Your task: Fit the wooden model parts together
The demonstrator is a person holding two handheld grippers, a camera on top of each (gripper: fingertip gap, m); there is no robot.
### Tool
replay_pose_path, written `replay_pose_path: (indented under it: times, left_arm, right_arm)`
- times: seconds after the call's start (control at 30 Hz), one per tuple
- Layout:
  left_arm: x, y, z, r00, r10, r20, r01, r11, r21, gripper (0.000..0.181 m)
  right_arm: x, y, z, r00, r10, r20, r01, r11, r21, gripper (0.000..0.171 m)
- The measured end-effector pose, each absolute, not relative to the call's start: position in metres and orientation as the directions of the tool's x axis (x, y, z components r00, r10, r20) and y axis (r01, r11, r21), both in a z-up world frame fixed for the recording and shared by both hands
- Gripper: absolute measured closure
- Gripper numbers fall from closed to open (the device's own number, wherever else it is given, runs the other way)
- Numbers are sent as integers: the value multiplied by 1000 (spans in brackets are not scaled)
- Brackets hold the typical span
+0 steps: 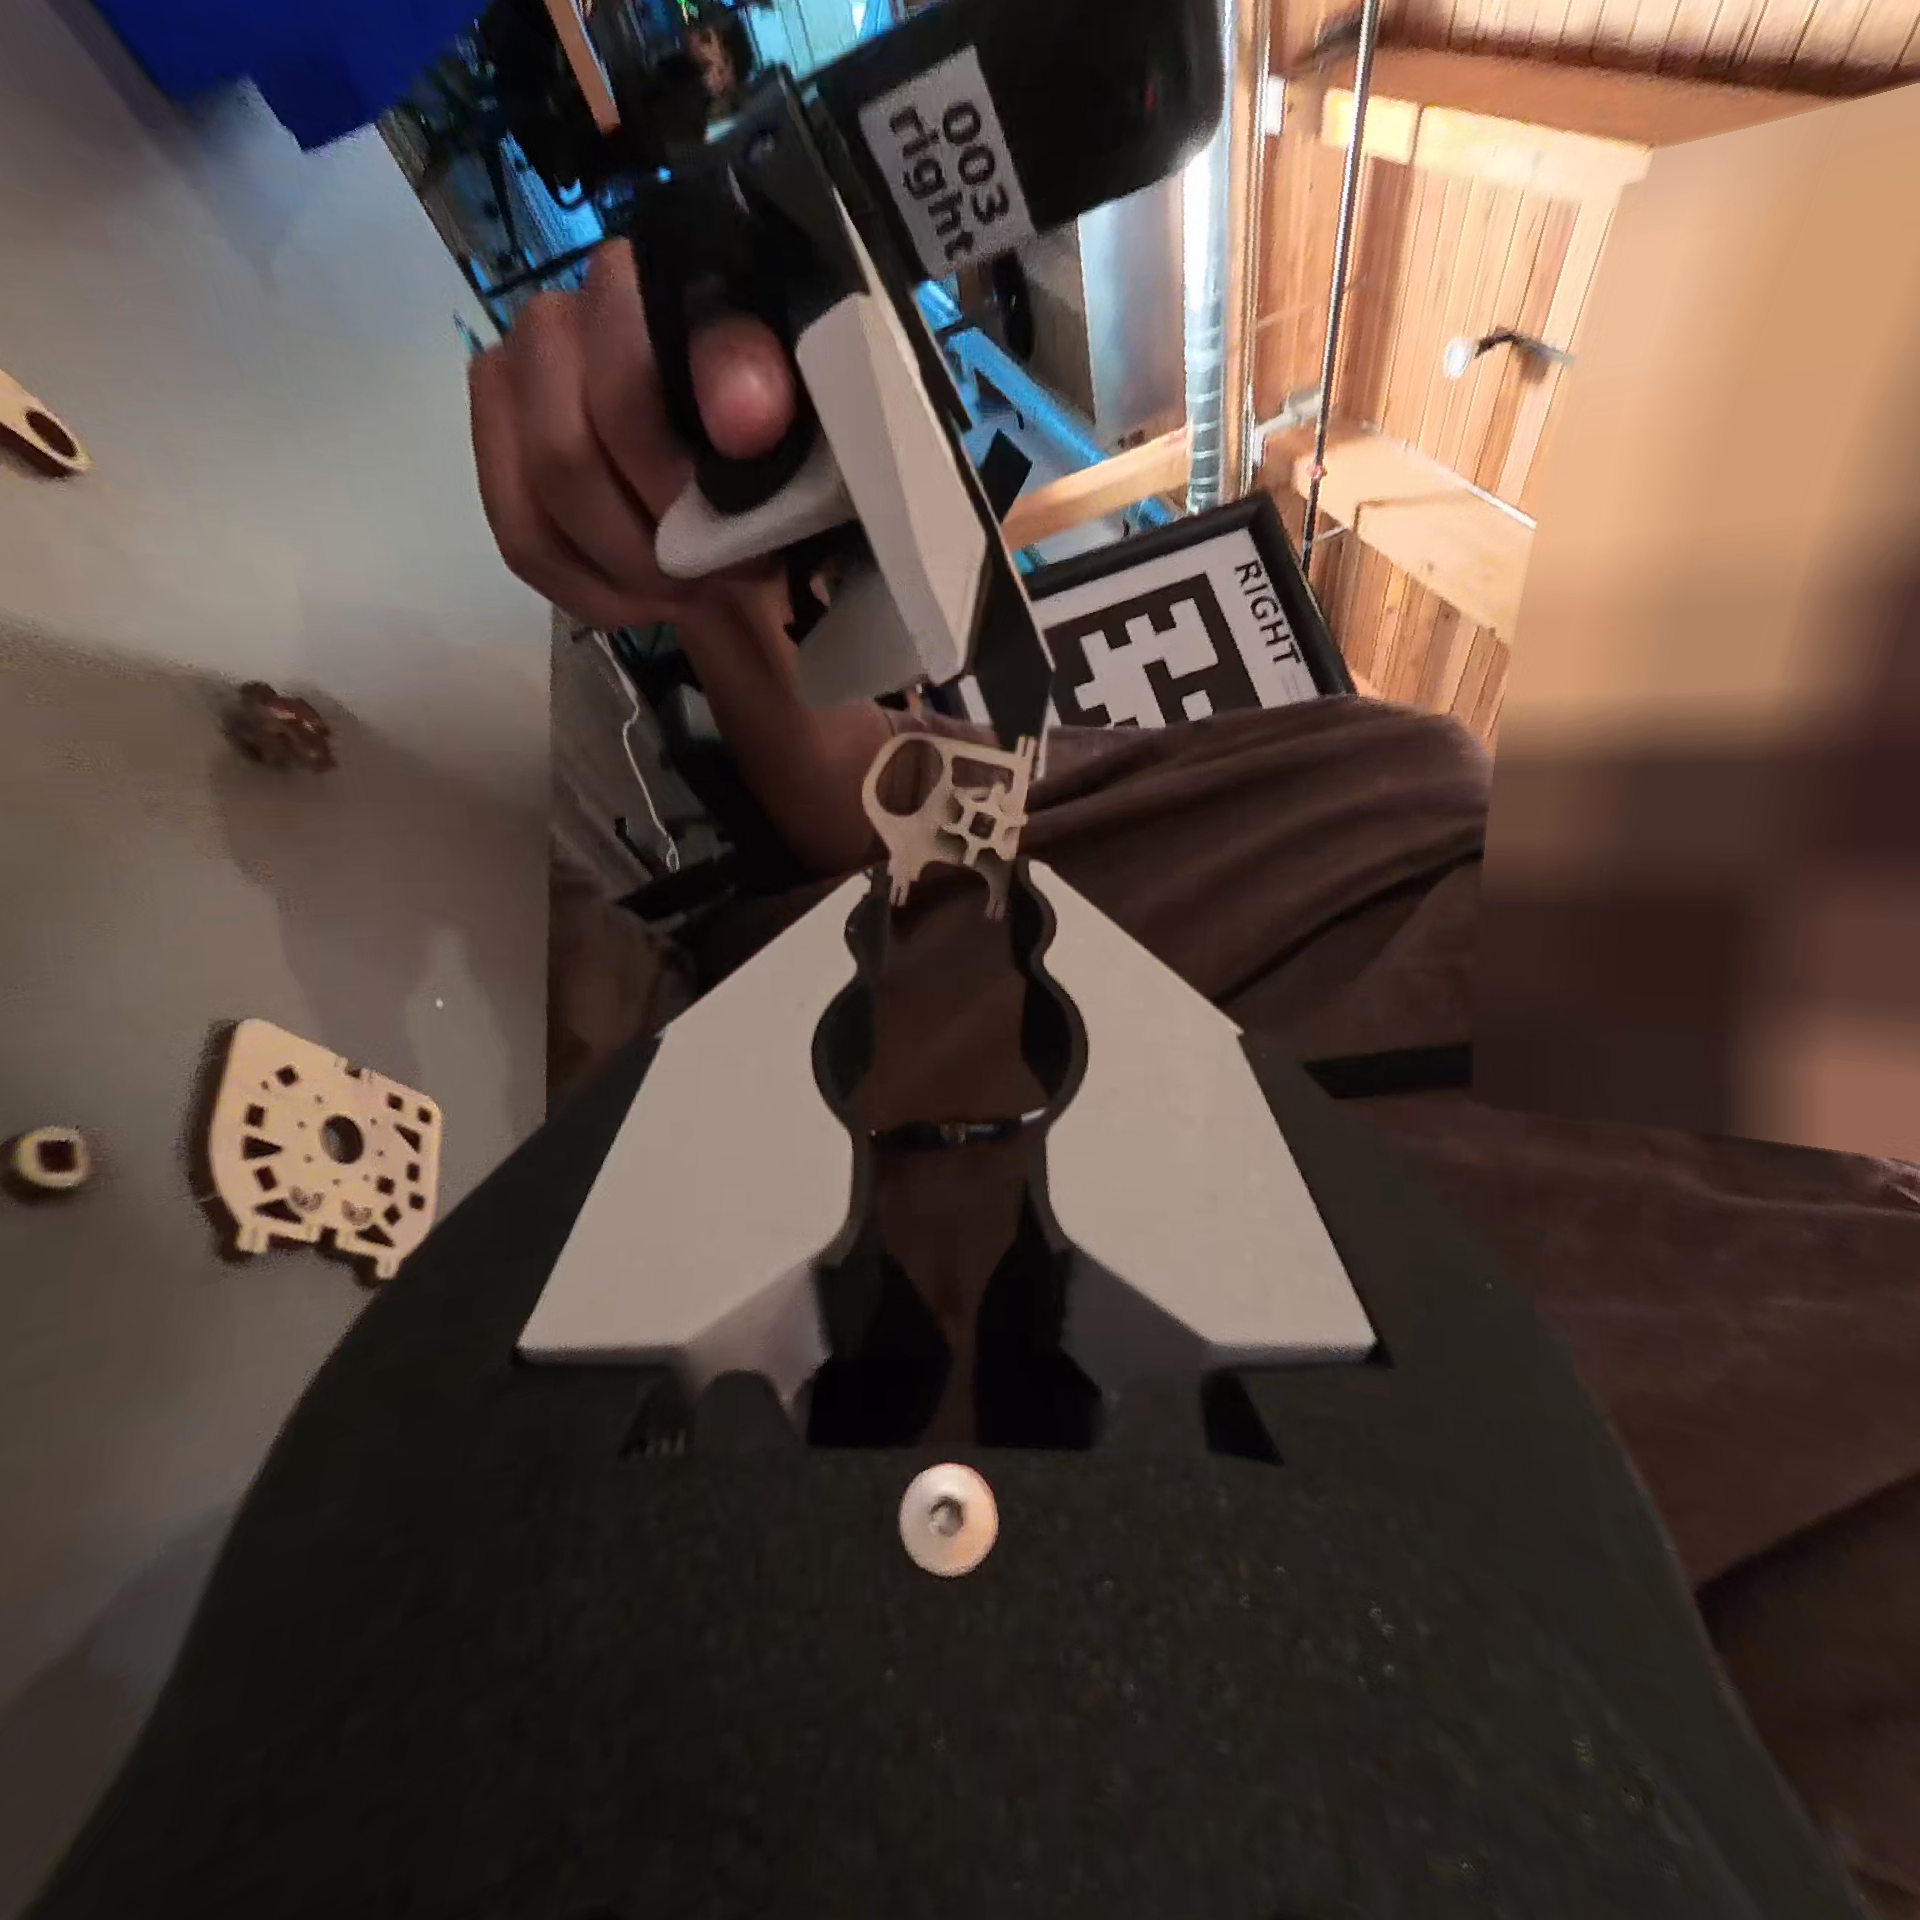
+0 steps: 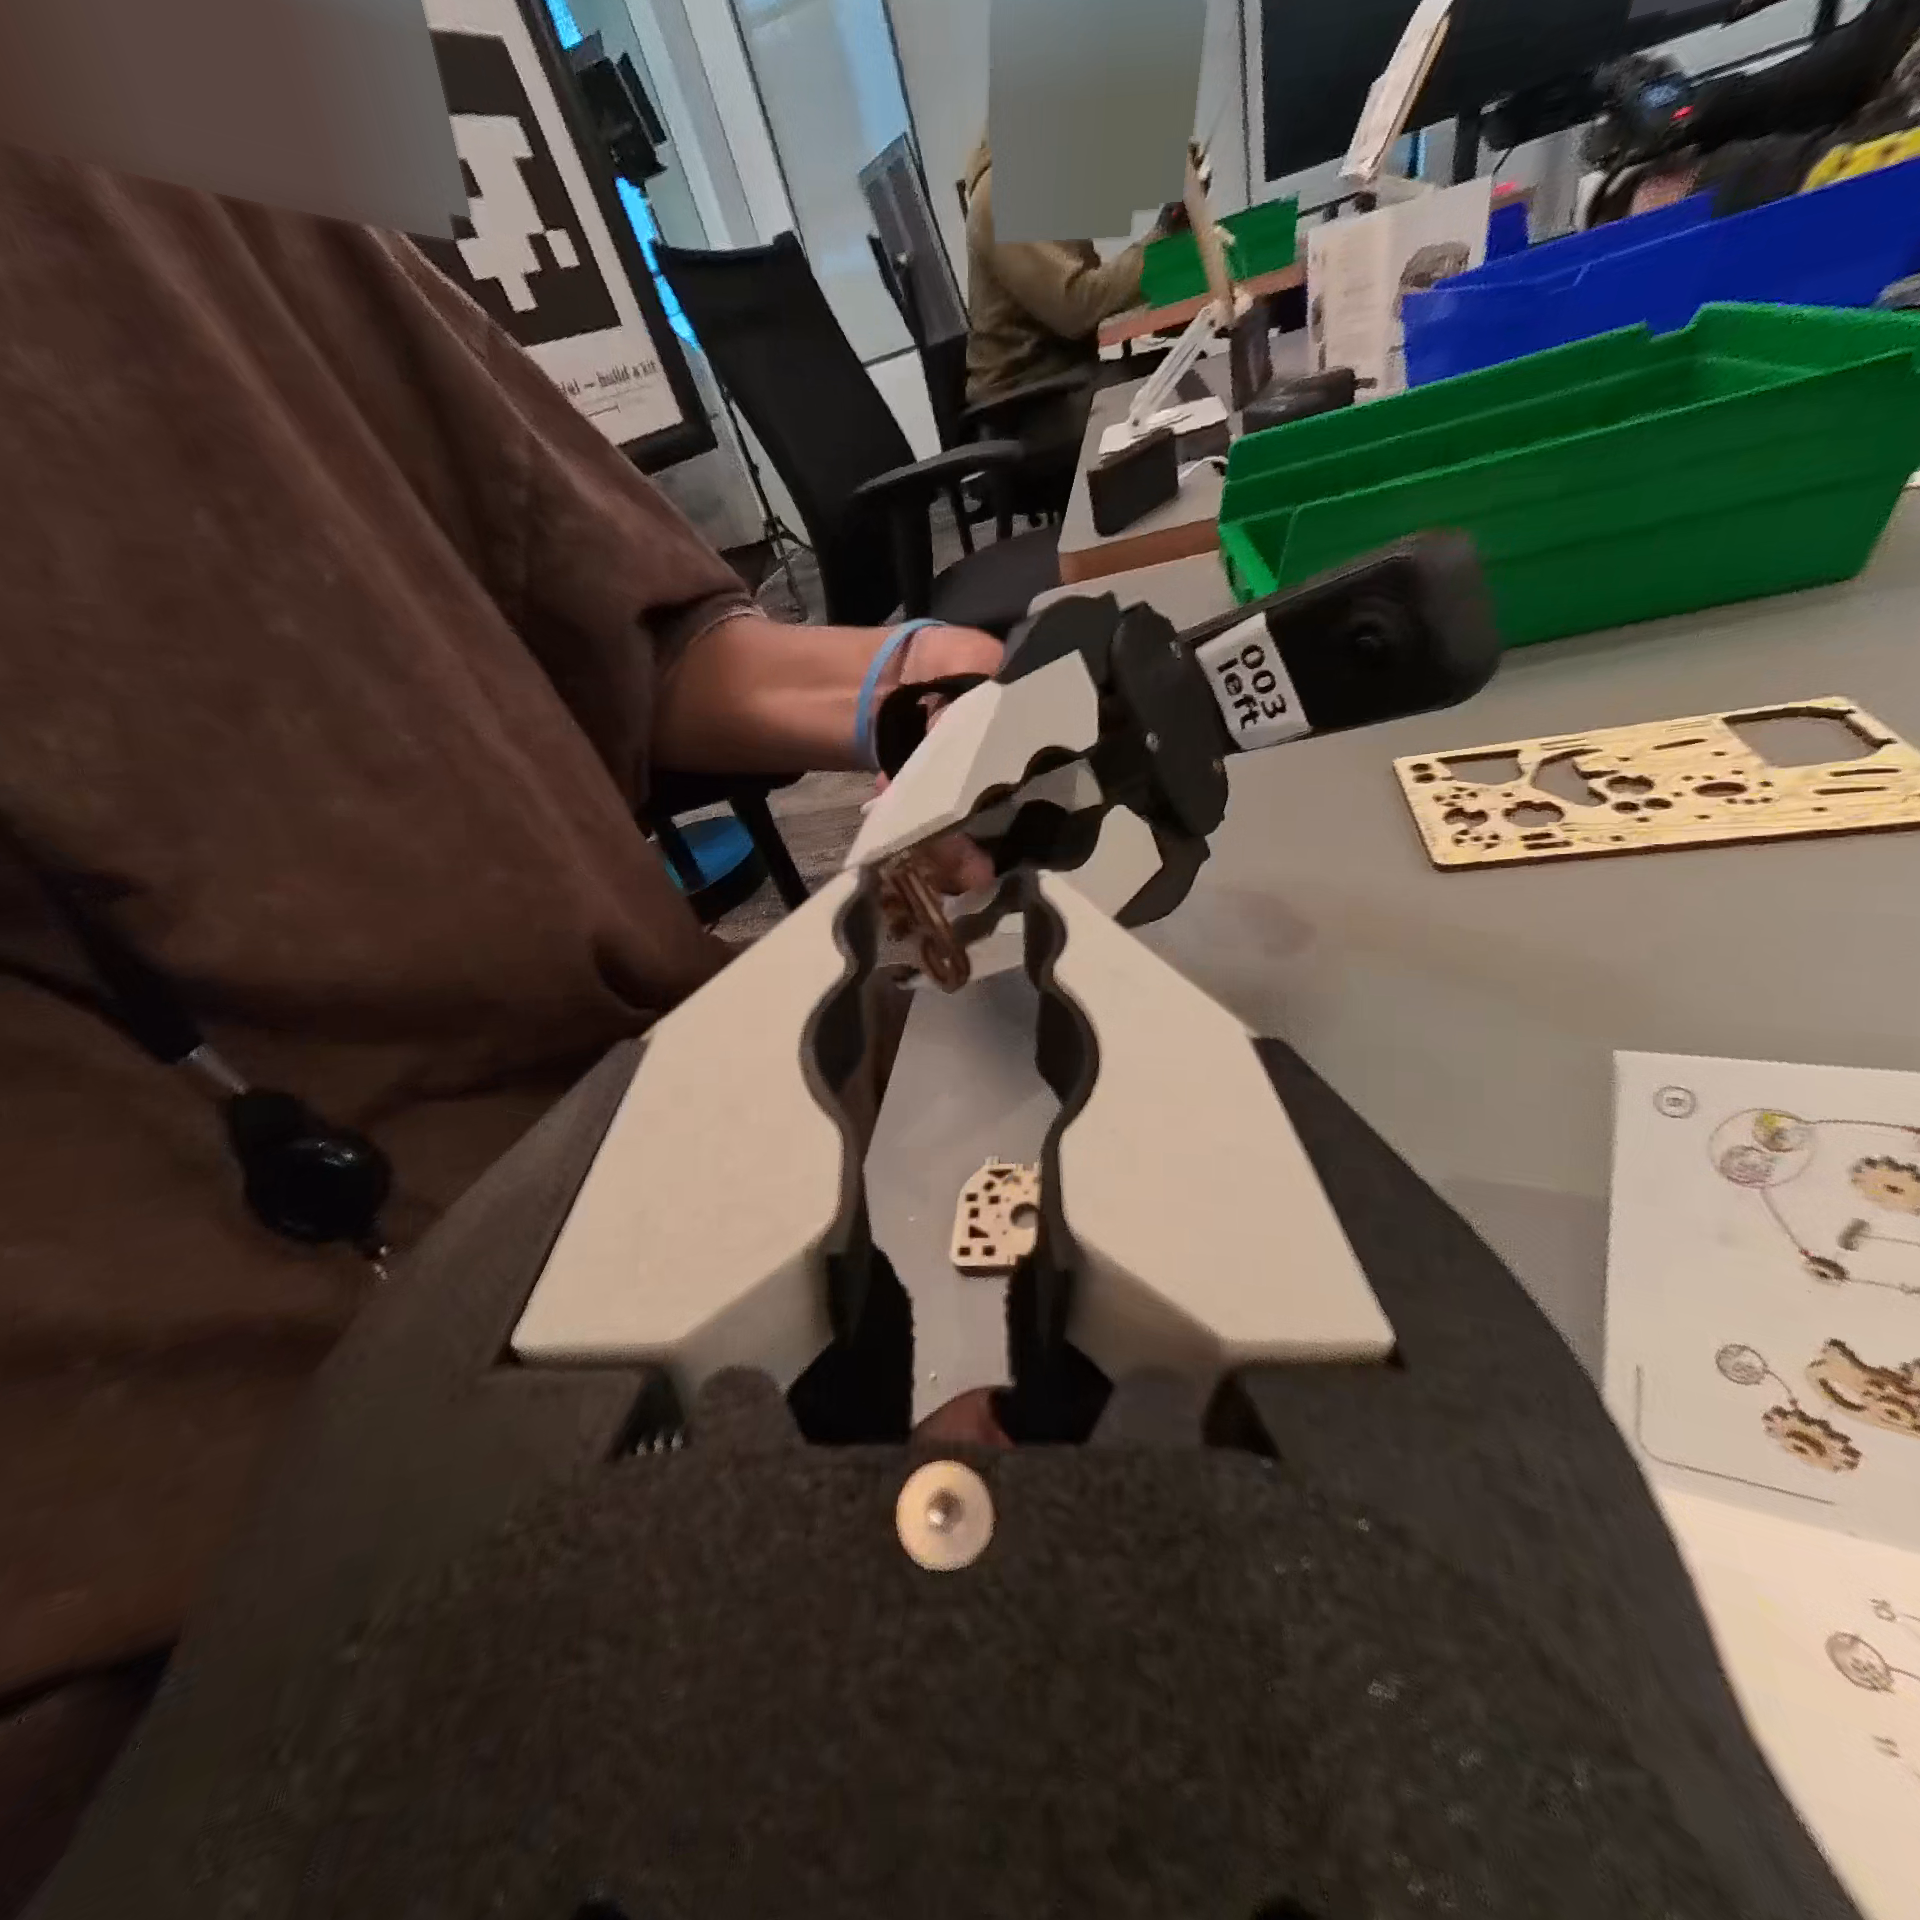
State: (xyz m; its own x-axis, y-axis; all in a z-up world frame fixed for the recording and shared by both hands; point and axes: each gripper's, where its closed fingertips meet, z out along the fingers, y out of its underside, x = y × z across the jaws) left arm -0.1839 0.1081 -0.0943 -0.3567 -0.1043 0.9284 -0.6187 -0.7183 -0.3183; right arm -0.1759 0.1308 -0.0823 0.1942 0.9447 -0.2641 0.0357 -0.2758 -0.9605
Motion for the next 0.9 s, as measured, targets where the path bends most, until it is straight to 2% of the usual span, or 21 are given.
replay_pose_path:
  times: [0.17,0.47,0.53,0.6,0.77,0.9]
  left_arm:
    - [-186,106,-95,-353,-100,930,-631,-709,-315,161]
    - [-183,124,-94,-359,-138,923,-559,-760,-331,160]
    - [-181,133,-88,-377,-200,904,-498,-779,-380,166]
    - [-179,143,-86,-365,-337,868,-425,-769,-477,166]
    - [-177,151,-99,-256,-711,655,-383,-547,-744,157]
    - [-174,151,-94,-254,-776,577,-338,-488,-805,156]
  right_arm:
    - [-184,121,-81,120,953,-278,38,-284,-958,161]
    - [-179,133,-81,172,933,-316,13,-323,-946,166]
    - [-175,139,-77,188,917,-351,-28,-353,-935,169]
    - [-169,147,-73,198,898,-393,-84,-384,-920,169]
    - [-164,157,-73,203,852,-483,-153,-460,-875,169]
    - [-166,161,-81,183,799,-572,-169,-548,-819,168]
